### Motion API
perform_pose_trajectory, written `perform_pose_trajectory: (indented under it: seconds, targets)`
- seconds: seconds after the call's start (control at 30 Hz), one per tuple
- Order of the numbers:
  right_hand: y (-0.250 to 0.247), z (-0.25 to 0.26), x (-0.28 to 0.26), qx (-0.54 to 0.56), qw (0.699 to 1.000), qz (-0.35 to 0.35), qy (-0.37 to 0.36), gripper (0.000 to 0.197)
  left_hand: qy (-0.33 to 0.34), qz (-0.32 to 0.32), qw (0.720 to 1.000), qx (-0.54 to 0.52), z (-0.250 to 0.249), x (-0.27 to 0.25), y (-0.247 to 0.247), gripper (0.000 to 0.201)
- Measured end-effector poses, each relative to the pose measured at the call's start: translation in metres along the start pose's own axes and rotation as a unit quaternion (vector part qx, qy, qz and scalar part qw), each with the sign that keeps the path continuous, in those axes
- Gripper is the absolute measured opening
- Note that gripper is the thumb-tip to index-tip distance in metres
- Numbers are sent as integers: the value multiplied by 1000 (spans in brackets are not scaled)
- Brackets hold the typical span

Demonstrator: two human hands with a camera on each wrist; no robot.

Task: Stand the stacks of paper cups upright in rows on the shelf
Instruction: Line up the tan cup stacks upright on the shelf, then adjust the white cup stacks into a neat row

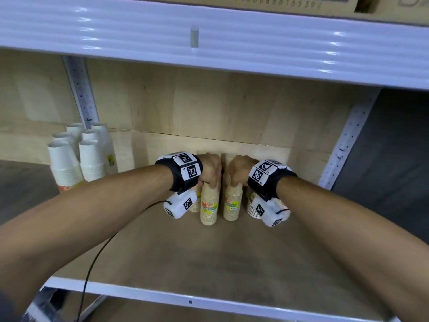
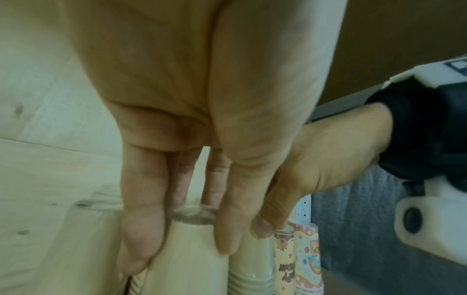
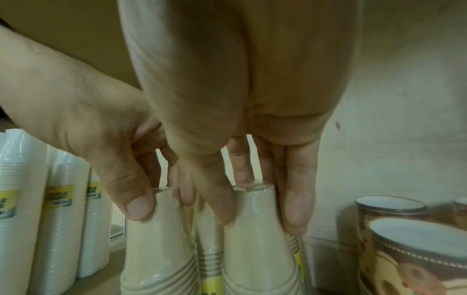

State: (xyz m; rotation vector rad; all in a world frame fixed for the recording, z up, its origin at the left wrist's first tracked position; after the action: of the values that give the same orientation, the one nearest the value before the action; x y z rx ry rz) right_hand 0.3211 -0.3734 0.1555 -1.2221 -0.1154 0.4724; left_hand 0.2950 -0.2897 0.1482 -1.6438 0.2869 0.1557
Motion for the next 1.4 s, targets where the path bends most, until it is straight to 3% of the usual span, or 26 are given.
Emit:
perform_pose_trajectory:
  seconds: [0.37,0.57,0.83,1.1,1.4]
  targets:
    - [-2,-5,13,23,998,-49,-12,32,17,9,1000,11,0,13,4,31]
    - [-1,-1,15,23,999,-35,-22,28,17,21,1000,14,3,17,5,32]
    - [-29,18,14,18,997,-65,-32,32,15,13,1000,-22,12,9,-16,28]
    - [-68,94,20,-19,985,-115,-129,35,-24,-57,998,17,64,-27,-95,37]
    - [-64,221,12,-7,961,-111,-253,33,-144,-136,980,36,180,-105,-163,33]
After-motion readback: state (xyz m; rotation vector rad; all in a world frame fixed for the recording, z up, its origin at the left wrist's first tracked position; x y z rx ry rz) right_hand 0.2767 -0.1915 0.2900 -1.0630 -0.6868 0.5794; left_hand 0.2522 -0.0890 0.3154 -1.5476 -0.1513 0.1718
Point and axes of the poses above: each hand's wrist, its own x-axis towards the middle knuckle, its own y-axis out of the palm, z = x × y, the point moved 10 cm from there along x, towards the middle knuckle, and after that the axes turned 12 degrees about x, right-handed, at the moved point
